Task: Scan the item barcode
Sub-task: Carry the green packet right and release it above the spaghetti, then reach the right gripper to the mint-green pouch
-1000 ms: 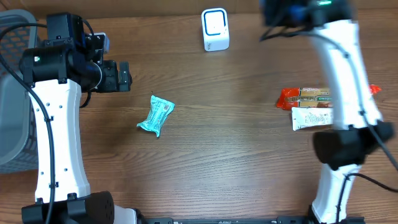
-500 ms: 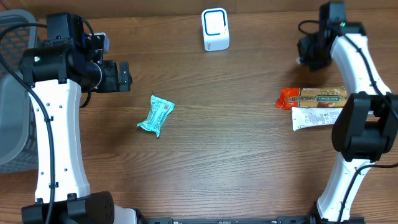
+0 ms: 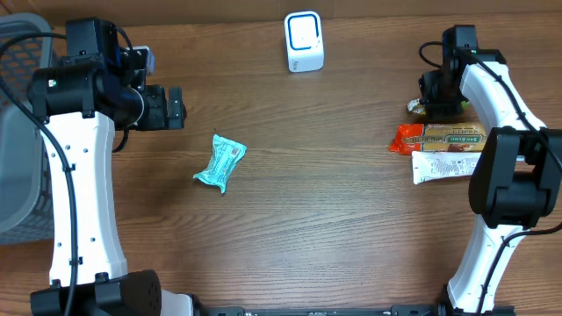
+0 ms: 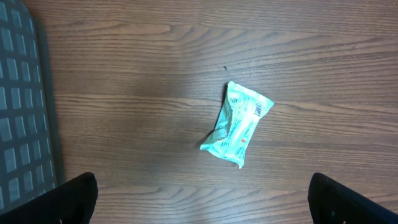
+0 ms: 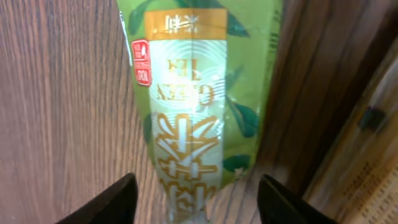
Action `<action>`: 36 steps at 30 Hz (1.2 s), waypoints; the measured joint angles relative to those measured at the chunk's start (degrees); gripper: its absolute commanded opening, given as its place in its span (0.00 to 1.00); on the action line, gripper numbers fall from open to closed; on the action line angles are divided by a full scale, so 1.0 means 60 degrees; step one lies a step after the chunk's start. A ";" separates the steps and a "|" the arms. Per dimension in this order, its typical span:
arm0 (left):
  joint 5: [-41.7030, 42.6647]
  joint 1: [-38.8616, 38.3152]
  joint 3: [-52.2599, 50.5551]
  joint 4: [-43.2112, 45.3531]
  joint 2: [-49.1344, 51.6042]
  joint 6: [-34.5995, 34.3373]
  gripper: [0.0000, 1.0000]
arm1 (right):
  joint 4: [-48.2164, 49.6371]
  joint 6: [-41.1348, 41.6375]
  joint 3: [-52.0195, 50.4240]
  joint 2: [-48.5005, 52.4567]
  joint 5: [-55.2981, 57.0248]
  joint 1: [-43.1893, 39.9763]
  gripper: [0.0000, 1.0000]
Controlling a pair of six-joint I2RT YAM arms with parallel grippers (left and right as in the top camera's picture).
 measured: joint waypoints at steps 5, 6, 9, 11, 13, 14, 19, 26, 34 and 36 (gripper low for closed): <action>0.0000 0.0000 0.0000 0.0004 0.0000 0.0004 1.00 | -0.0346 -0.2098 0.0372 -0.0011 -0.0514 0.0000 0.89; 0.0000 0.0000 0.0000 0.0004 0.0000 0.0004 1.00 | -0.0506 -0.2688 0.0594 -0.0044 -0.0747 0.0004 0.91; 0.0000 0.0000 0.0000 0.0004 0.0000 0.0004 1.00 | -0.1158 -0.3789 0.1147 -0.0299 -0.1067 0.0029 0.99; 0.0000 0.0000 0.0000 0.0004 0.0000 0.0004 1.00 | -0.1486 -0.4484 0.1519 -0.0736 -0.1220 0.0113 1.00; 0.0000 0.0000 0.0000 0.0000 0.0000 0.0004 0.99 | -0.1501 -0.5023 0.1781 -0.1249 -0.1453 0.0313 1.00; 0.0000 0.0000 0.0000 0.0004 0.0000 0.0004 1.00 | -0.1494 -0.5198 0.1869 -0.1435 -0.1566 0.0433 1.00; 0.0000 0.0000 0.0000 0.0004 0.0000 0.0004 0.99 | -0.1304 -0.5901 0.2109 -0.1967 -0.2568 0.1971 1.00; 0.0000 0.0000 0.0000 0.0000 0.0000 0.0004 0.99 | -0.0612 -0.5559 0.2087 -0.1045 -0.3104 0.4513 0.97; 0.0000 0.0000 0.0000 0.0000 0.0000 0.0004 0.99 | 0.0419 -0.5038 0.2022 0.0135 -0.3300 0.6757 0.79; 0.0000 0.0000 0.0000 0.0004 0.0000 0.0004 1.00 | 0.0758 -0.4972 0.2022 0.0401 -0.3308 0.7144 0.73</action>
